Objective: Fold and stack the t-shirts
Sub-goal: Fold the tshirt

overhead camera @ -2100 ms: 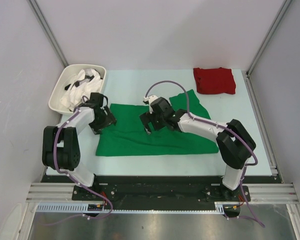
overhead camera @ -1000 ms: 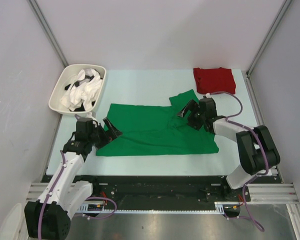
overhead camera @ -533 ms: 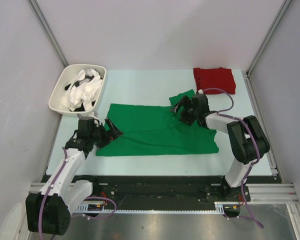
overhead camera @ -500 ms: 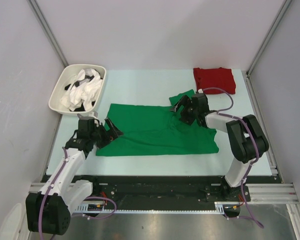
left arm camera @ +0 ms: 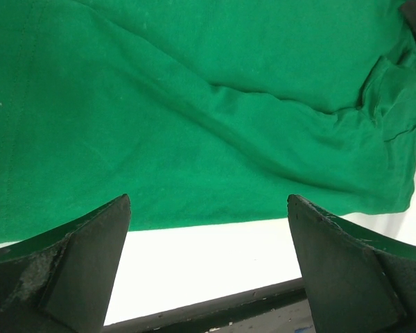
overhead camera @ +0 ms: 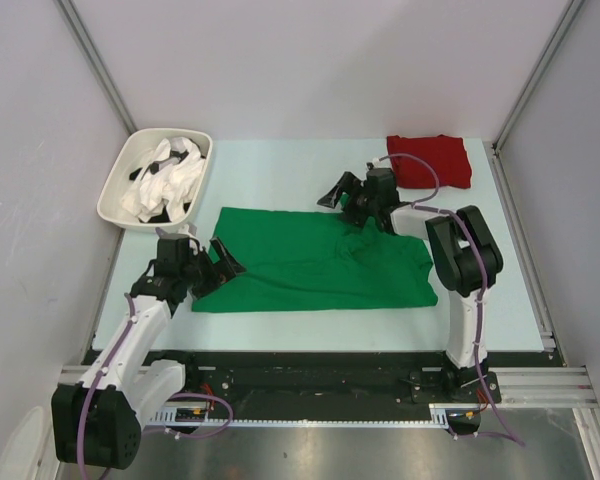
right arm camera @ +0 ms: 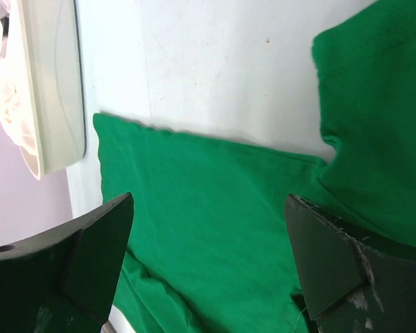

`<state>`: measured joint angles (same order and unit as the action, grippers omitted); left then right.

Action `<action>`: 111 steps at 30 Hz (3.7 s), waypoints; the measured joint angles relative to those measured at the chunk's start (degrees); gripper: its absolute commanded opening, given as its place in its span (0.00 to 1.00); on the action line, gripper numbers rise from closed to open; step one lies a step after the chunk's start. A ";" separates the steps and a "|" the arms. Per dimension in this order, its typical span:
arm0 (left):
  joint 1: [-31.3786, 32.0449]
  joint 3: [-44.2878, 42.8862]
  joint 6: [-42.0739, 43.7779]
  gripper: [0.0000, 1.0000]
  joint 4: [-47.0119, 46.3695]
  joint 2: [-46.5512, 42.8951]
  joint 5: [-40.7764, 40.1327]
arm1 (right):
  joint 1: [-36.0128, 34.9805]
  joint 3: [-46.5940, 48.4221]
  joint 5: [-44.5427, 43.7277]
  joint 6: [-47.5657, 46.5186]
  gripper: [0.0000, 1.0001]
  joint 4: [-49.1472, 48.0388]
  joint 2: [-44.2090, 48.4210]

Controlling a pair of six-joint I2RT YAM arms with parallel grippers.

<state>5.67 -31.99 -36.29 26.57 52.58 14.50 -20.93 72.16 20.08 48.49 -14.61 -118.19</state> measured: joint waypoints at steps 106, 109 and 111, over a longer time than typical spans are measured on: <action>0.00 -1.88 1.77 1.00 2.62 -1.57 -2.25 | -14.40 13.33 -24.35 -30.16 0.89 29.59 16.33; 0.00 -1.88 1.77 1.00 2.47 -1.46 -2.19 | -16.11 19.76 -26.62 -33.99 0.80 36.35 11.21; 0.00 -1.88 1.77 1.00 2.16 -1.38 -2.05 | -16.83 22.08 -28.00 -35.54 0.76 39.45 7.67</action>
<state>5.67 -33.87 -34.52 28.73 51.20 12.45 -37.76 94.24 -7.92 12.95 24.84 -110.52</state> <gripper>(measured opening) 0.996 0.822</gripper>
